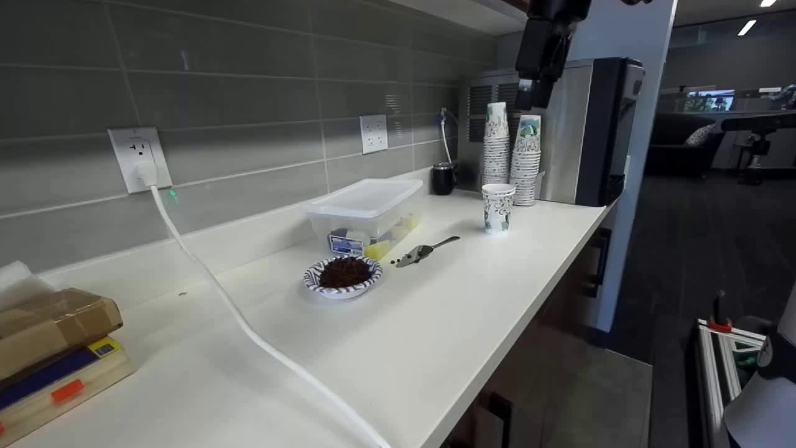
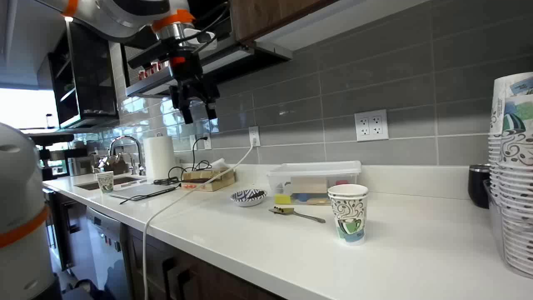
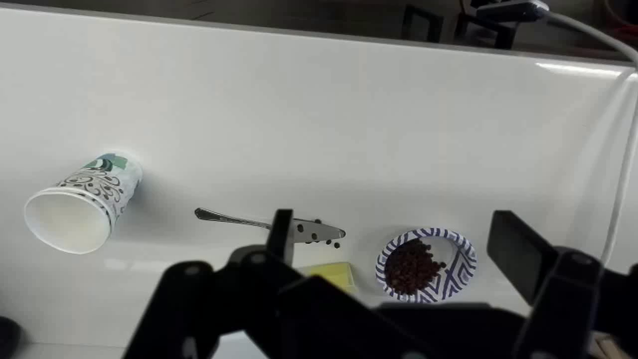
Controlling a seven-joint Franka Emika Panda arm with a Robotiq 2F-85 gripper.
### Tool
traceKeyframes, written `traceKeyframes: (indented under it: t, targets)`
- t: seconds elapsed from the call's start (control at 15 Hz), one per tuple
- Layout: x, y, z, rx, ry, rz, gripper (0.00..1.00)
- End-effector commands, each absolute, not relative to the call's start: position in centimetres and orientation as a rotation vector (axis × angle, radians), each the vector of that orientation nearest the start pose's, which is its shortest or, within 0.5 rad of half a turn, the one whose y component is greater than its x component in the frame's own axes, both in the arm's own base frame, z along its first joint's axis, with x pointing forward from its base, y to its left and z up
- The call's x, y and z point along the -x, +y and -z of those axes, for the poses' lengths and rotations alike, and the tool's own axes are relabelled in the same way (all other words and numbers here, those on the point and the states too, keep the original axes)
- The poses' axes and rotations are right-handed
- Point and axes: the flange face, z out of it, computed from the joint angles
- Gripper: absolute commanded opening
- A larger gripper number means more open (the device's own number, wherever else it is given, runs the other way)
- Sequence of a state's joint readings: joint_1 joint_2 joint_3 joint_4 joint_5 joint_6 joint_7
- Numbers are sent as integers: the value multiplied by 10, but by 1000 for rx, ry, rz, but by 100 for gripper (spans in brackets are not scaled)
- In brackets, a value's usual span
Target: Flip the two paper cups
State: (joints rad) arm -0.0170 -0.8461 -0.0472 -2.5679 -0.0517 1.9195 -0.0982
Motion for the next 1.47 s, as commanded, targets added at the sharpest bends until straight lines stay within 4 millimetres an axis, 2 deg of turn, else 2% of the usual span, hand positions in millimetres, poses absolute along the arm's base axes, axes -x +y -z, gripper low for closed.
traceKeyframes:
  t: [0.0,0.4,0.6,1.0,1.4]
  targets:
    - [-317,-26,-541,3154,-93,309,100]
    - [-317,-26,-541,3154,-93,310,100]
    - [-334,-18,-538,3201,-182,282,100]
    - [-379,-11,-518,3322,-599,96,100]
    - [-432,-18,-476,3323,-1089,-131,100]
